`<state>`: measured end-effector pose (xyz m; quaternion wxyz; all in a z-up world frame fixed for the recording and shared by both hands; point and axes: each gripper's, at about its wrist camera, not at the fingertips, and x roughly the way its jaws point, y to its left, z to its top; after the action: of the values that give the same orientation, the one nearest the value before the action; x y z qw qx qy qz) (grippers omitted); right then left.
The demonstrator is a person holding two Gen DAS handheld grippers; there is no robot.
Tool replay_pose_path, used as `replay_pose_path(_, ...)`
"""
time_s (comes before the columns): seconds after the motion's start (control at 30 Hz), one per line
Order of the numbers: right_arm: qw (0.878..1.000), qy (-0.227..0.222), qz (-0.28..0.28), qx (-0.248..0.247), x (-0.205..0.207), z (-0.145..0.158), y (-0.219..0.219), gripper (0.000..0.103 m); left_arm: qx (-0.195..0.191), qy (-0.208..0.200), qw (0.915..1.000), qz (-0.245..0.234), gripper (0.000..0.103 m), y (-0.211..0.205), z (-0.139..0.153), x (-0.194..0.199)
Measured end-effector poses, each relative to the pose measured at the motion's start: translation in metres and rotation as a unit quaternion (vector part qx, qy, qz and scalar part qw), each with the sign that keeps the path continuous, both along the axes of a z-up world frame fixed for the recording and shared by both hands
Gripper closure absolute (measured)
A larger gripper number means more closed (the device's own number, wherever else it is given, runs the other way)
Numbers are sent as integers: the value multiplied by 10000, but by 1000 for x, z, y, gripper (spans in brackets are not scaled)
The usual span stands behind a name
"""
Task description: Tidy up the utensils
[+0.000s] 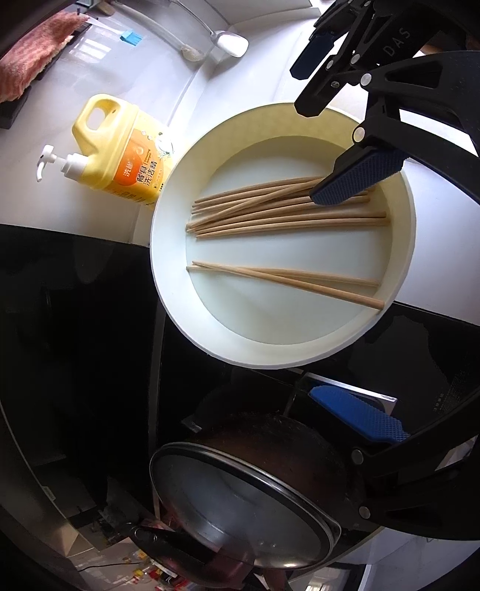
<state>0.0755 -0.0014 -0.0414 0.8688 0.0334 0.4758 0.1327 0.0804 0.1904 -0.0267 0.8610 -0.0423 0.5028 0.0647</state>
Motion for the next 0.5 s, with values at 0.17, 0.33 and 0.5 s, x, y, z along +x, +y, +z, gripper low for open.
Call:
replay_pose_path(0.17,10000,77,27,-39,-4,2,0,36,37,-1,10000,71,6,-3,5,-6)
replay_pose_path(0.33,9999,54,28,-102,-7,6,0,36,106,-10,9999,125,6,-5,7,-9)
replay_pose_path(0.5,9998,79,17,-167,-7,7,2,36,89,11,9998,184,6,-4,7,-11)
